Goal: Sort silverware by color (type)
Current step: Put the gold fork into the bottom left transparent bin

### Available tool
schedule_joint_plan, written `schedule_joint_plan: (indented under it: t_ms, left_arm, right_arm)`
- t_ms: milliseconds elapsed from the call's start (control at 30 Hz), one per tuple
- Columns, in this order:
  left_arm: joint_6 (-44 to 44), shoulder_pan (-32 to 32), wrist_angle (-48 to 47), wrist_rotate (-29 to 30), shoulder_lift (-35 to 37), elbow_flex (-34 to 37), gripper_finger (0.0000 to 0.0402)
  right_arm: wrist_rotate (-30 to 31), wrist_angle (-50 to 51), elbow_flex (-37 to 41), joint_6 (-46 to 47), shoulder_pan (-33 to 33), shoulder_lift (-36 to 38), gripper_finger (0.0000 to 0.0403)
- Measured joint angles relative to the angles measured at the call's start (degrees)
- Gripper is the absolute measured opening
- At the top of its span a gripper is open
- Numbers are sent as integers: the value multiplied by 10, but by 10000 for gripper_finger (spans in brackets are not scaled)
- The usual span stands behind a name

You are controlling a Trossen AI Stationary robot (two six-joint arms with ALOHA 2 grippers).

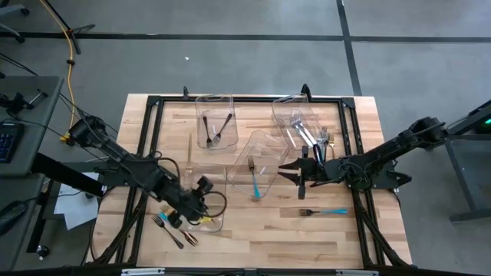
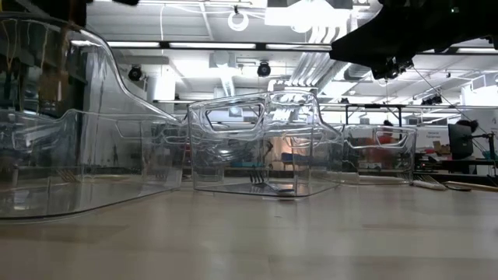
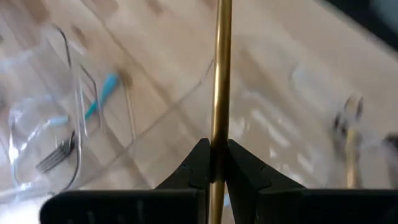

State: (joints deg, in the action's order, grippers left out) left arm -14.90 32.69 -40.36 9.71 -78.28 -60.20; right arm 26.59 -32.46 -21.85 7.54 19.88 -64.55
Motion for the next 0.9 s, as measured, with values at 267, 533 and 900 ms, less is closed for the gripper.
schedule_joint_plan:
  t_ms: [267,533,900]
  left_arm:
    - [-103,-44,-44,-12,-45,0,19]
    - [-147,-84,-37,-61,-81,0,19]
    - [-197,-85,-56,-67,-159,0,19]
  right_arm:
    - [2,0,0,0,0,0,92]
    - [1,1,0,4,0,0,92]
    - [1,4,0,5,0,0,92]
